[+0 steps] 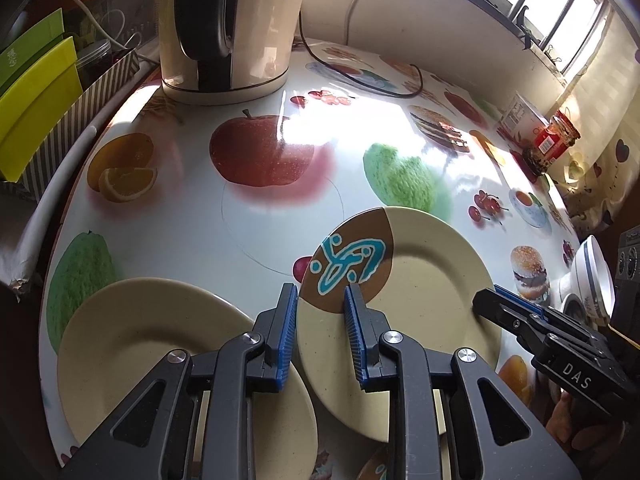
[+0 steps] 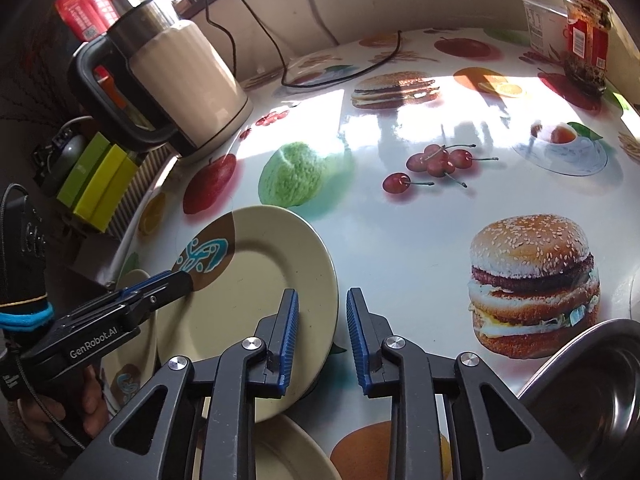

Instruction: Organize plates and bowls

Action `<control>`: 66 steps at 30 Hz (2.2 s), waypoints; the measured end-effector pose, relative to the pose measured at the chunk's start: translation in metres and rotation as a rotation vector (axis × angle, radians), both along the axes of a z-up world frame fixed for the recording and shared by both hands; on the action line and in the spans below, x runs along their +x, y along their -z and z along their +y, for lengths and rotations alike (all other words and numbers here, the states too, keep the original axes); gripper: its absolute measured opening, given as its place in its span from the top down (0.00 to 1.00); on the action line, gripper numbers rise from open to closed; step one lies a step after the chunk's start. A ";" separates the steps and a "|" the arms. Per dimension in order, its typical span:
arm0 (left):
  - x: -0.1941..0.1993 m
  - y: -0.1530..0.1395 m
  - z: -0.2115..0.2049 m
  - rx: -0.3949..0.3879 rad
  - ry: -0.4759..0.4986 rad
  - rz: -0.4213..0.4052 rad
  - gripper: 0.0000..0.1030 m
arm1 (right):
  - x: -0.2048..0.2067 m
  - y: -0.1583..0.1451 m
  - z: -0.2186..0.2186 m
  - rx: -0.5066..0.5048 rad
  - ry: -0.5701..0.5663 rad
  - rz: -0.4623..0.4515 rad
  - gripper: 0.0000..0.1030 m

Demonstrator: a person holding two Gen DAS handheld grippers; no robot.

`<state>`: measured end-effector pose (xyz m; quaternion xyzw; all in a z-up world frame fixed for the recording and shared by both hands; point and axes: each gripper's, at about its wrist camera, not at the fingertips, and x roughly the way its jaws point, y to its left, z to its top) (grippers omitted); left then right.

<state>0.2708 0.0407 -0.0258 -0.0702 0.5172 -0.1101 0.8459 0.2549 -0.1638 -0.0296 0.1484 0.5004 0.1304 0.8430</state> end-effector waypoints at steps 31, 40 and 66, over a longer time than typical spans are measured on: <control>-0.009 -0.010 -0.003 -0.002 -0.003 -0.024 0.76 | -0.007 -0.014 -0.010 0.045 0.038 -0.029 0.84; -0.023 -0.021 -0.004 -0.008 -0.006 -0.039 0.76 | -0.018 -0.027 -0.013 0.051 0.038 -0.055 0.84; -0.090 -0.039 -0.003 -0.022 -0.021 -0.062 0.76 | -0.078 -0.047 -0.018 0.053 -0.001 -0.088 0.84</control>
